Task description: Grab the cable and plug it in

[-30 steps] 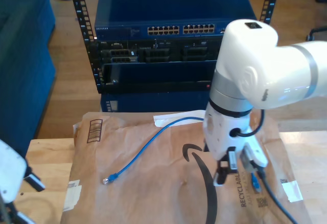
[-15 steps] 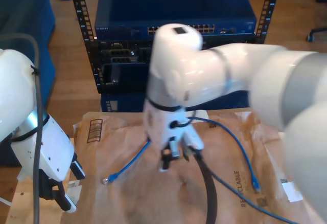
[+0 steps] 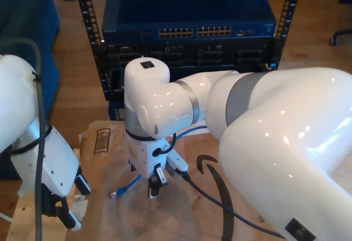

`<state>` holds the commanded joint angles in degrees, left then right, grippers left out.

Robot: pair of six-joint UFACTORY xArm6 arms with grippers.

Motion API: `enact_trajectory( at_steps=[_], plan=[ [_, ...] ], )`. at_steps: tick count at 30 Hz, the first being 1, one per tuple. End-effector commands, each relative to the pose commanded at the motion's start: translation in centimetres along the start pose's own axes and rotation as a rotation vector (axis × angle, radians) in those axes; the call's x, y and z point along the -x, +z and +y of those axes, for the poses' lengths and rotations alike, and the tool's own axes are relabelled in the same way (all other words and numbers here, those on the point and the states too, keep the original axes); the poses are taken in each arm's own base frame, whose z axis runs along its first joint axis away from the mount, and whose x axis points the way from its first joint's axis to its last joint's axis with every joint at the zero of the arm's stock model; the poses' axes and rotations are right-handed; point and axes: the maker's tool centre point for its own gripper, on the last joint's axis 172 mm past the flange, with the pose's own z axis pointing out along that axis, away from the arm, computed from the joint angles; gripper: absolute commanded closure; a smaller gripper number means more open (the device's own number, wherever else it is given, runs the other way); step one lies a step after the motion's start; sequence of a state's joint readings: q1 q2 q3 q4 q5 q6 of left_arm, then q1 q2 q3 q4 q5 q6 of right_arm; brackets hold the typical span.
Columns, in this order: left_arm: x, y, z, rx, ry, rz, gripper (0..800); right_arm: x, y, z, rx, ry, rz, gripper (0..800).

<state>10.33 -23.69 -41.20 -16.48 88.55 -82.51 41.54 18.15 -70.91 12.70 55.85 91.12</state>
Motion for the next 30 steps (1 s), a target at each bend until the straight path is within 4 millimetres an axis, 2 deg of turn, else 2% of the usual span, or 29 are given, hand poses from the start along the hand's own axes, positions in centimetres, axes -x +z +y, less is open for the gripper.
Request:
enact_trajectory(
  at_steps=[6,8,12,16,18,21,22,27,29,30],
  plan=[
    [0.0,0.1,-0.1,-0.003,-0.001,-0.002,1,-0.3,1.4,-0.9,0.005,-0.001,0.009,39],
    [0.0,0.1,0.0,-0.001,0.000,-0.002,1,-0.2,1.1,-1.2,-0.002,-0.002,0.008,51],
    [0.0,0.1,0.0,-0.001,-0.001,-0.002,1,-0.4,1.5,-1.1,0.004,0.003,0.009,130],
    [0.0,0.0,0.0,-0.001,0.000,-0.002,1,-0.5,2.0,-0.9,0.014,0.004,0.010,152],
    [0.0,0.0,0.0,0.000,0.000,-0.002,1,-0.5,2.0,-1.0,0.011,0.006,0.010,196],
    [0.1,-0.1,0.1,0.002,0.000,-0.001,1,-0.5,1.9,-1.4,0.000,0.012,0.010,304],
    [0.1,-0.1,0.1,0.002,0.000,-0.001,1,-0.5,1.9,-1.6,-0.010,0.012,0.010,365],
    [0.1,-0.1,0.1,0.002,0.000,-0.001,1,-0.7,1.4,-2.1,-0.024,0.020,0.007,757],
    [0.1,-0.1,0.1,0.003,0.001,-0.001,1,-0.9,1.0,-2.1,-0.029,0.037,0.004,779],
    [0.1,-0.1,0.1,0.002,0.001,-0.001,1,-0.9,0.2,-2.2,-0.041,0.048,-0.001,787]
  ],
)
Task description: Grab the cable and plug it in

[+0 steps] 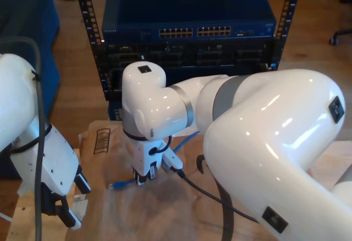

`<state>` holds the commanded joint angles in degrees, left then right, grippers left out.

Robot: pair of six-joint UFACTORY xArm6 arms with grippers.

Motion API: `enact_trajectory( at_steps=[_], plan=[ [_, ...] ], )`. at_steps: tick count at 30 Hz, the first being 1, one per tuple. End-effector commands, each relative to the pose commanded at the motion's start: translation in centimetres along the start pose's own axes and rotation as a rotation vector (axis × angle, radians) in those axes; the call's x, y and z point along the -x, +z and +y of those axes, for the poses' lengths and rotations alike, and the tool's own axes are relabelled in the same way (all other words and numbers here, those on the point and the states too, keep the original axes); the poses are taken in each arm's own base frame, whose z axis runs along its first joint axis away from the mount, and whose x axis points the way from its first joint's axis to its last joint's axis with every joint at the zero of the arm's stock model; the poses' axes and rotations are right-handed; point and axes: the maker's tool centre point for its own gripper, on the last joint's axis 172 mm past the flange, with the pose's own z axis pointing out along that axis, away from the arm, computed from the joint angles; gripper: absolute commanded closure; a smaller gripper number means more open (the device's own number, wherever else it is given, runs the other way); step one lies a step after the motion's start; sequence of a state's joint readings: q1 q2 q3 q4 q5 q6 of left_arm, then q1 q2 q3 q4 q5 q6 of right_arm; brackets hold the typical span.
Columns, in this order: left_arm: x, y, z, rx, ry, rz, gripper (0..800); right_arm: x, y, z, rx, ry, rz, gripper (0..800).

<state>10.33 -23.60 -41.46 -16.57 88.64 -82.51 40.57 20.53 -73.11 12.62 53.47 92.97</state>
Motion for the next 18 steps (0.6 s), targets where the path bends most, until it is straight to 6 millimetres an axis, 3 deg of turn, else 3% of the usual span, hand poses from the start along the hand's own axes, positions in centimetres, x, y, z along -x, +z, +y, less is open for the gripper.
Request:
enact_trajectory(
  at_steps=[3,7,11,14,18],
  plan=[
    [0.1,-0.3,0.2,0.010,0.002,0.002,2,-0.6,-4.2,0.1,-0.051,0.067,-0.013,789],
    [1.5,-1.6,1.1,0.039,0.013,-0.030,1,-4.5,-9.7,3.6,-0.092,0.165,-0.028,788],
    [5.3,-3.2,2.6,0.082,0.022,-0.159,1,-8.2,-12.9,8.4,-0.124,0.279,-0.070,786],
    [7.2,-4.8,4.6,0.122,0.022,-0.227,1,-9.9,-15.0,11.7,-0.145,0.358,-0.112,786],
    [9.9,-6.1,6.2,0.141,0.030,-0.327,2,-9.1,-17.0,14.4,-0.149,0.428,-0.212,786]
  ],
)
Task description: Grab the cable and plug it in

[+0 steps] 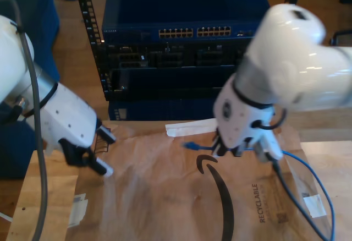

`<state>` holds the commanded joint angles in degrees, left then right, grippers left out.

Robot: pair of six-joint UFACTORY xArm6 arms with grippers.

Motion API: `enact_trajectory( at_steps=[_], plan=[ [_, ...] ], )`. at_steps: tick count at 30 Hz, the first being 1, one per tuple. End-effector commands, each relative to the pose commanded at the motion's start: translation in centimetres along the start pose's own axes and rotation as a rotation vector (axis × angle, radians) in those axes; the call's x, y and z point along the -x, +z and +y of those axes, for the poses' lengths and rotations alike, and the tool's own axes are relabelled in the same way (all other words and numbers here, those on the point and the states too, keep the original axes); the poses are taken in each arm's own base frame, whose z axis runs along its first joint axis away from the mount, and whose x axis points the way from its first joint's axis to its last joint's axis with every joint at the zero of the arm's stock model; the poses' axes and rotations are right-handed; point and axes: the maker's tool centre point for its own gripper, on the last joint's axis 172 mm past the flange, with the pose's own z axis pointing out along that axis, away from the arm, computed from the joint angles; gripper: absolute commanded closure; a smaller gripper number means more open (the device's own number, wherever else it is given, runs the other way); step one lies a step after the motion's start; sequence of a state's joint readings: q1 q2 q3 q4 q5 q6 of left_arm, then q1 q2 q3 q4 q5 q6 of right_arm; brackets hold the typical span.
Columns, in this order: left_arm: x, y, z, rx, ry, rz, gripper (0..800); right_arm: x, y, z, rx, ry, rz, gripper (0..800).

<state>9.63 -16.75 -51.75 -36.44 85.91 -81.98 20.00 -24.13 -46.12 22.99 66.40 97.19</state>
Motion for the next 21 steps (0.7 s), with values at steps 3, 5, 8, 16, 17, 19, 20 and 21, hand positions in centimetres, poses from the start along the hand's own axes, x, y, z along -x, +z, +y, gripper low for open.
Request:
enact_trajectory(
  at_steps=[3,5,8,16,17,19,20,21],
  plan=[
    [2.7,-0.1,0.7,0.003,0.036,-0.046,1,0.6,-0.4,1.4,0.039,0.061,-0.083,784],
    [4.8,-0.4,0.7,0.008,0.069,-0.072,1,1.3,-0.6,2.2,0.062,0.068,-0.113,784],
    [8.3,0.3,-0.1,-0.016,0.100,-0.151,2,2.2,-1.0,2.3,0.060,0.076,-0.154,783],
    [11.8,0.8,-3.3,-0.108,0.222,-0.279,1,2.6,-4.2,2.2,0.053,0.114,-0.315,782],
    [12.0,0.7,-3.3,-0.109,0.221,-0.289,1,2.4,-4.7,1.9,0.049,0.127,-0.342,781],
    [12.4,0.6,-3.3,-0.107,0.223,-0.300,2,2.1,-5.6,1.7,0.049,0.146,-0.383,780],
    [12.6,0.5,-3.2,-0.105,0.224,-0.306,2,2.3,-5.8,2.0,0.059,0.147,-0.400,780],
    [12.9,0.4,-3.3,-0.105,0.224,-0.316,2,2.6,-6.0,2.1,0.064,0.142,-0.414,780]
  ],
)
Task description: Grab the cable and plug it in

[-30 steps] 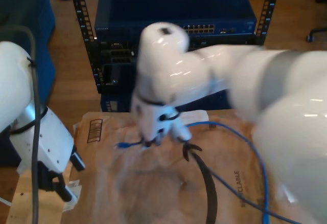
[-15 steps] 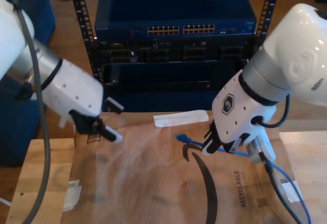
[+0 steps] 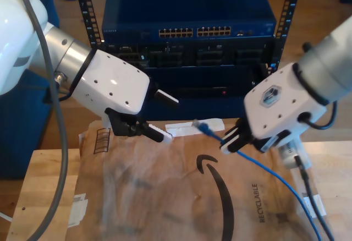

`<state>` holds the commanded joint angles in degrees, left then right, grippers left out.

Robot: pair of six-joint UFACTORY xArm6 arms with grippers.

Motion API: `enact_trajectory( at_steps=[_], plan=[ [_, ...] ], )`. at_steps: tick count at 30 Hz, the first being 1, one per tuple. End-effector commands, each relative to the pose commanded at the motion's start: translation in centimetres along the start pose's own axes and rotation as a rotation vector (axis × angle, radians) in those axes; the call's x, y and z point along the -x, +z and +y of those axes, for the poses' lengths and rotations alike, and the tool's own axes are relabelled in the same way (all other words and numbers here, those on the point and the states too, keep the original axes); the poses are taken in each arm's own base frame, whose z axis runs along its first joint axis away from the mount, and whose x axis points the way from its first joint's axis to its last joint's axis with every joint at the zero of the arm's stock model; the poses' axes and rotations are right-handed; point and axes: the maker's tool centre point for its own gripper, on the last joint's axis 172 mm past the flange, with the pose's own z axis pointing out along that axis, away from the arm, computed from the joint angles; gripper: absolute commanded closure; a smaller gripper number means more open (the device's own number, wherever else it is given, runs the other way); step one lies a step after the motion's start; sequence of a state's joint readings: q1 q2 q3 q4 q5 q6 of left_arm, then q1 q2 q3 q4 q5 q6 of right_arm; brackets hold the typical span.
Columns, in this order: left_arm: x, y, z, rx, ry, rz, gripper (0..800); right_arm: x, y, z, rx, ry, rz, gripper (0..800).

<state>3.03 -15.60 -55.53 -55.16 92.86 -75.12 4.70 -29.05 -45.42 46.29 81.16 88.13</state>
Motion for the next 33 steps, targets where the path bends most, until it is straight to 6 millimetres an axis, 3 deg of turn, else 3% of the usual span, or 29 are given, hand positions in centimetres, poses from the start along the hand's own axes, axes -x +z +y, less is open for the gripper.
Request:
enact_trajectory(
  at_steps=[5,12,25,33],
  plan=[
    [2.1,0.3,-0.6,-0.025,-0.011,-0.075,3,0.1,0.0,0.3,0.014,0.008,-0.018,780],
    [2.4,0.9,-2.2,-0.100,-0.113,-0.090,11,1.3,0.1,0.4,0.016,-0.018,-0.059,778],
    [2.3,1.0,-2.4,-0.107,-0.089,-0.095,237,1.2,0.4,0.2,0.023,-0.011,-0.059,778],
    [2.4,0.9,-2.5,-0.101,-0.064,-0.095,311,0.9,0.8,0.2,0.033,-0.002,-0.056,778]
  ],
)
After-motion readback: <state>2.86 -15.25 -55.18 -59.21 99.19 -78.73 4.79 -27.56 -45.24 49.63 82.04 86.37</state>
